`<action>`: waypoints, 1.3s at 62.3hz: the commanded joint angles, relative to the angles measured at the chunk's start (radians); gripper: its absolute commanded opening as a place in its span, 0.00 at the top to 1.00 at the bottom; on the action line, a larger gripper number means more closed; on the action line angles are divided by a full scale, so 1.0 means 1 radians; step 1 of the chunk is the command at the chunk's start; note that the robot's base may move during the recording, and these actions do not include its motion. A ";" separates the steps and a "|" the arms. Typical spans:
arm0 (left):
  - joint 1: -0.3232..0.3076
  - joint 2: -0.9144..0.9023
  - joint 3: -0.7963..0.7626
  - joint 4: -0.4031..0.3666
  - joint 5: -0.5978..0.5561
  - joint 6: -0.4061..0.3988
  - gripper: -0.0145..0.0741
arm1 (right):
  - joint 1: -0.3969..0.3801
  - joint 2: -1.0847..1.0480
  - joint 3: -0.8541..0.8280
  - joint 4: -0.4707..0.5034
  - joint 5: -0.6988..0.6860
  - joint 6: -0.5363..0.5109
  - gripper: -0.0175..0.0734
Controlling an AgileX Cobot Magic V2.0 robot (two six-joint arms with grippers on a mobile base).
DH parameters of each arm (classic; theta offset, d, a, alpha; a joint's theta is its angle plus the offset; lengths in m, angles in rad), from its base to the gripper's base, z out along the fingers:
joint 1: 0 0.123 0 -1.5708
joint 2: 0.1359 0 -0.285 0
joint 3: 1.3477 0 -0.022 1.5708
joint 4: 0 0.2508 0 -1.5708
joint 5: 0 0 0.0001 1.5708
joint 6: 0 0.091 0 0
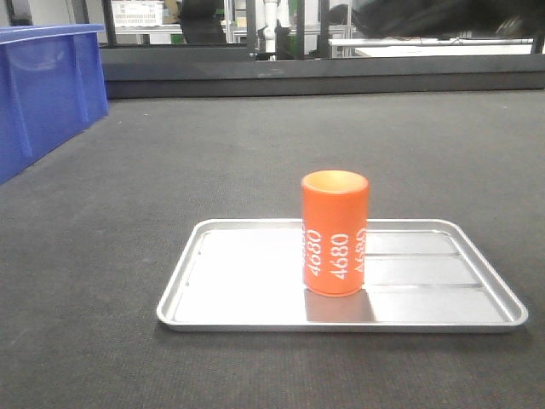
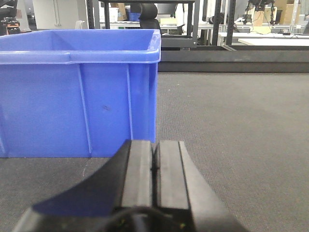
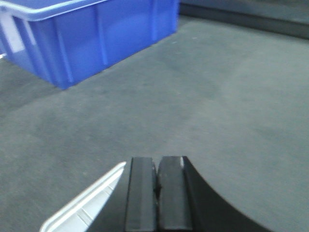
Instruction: Grab orange capacitor from left shelf to right conveyor
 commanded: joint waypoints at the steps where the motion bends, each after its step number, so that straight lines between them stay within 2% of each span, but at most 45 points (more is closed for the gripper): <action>1: -0.008 0.010 -0.008 -0.005 -0.085 0.000 0.95 | -0.005 -0.066 -0.032 0.000 0.028 0.002 0.71; 23: -0.008 0.010 -0.008 -0.005 -0.085 0.000 0.95 | -0.007 -0.076 -0.032 -0.009 0.076 0.001 0.71; 28: -0.008 0.010 -0.008 -0.005 -0.085 0.000 0.95 | -0.011 -0.078 -0.032 -0.010 0.081 -0.003 0.76; 32: -0.008 0.010 -0.008 -0.005 -0.085 0.000 0.95 | -0.050 -0.101 -0.032 -0.010 0.095 -0.009 0.75; 42: -0.008 0.010 -0.008 -0.005 -0.085 0.000 0.95 | -0.232 -0.207 -0.029 -0.010 0.107 -0.008 0.75; 53: -0.008 0.010 -0.008 -0.005 -0.085 0.000 0.95 | -0.427 -0.452 0.000 -0.008 0.137 0.005 0.75; 59: -0.008 0.010 -0.008 -0.005 -0.085 0.000 0.95 | -0.505 -0.594 0.059 -0.008 0.188 0.007 0.75; 63: -0.008 0.010 -0.008 -0.005 -0.085 0.000 0.95 | -0.533 -0.691 0.116 -0.008 0.215 0.007 0.75; 69: -0.008 0.010 -0.008 -0.005 -0.085 0.000 0.95 | -0.532 -0.825 0.217 -0.008 0.240 0.011 0.75; 81: -0.008 0.010 -0.008 -0.005 -0.085 0.000 0.95 | -0.532 -0.949 0.389 -0.008 0.157 0.029 0.75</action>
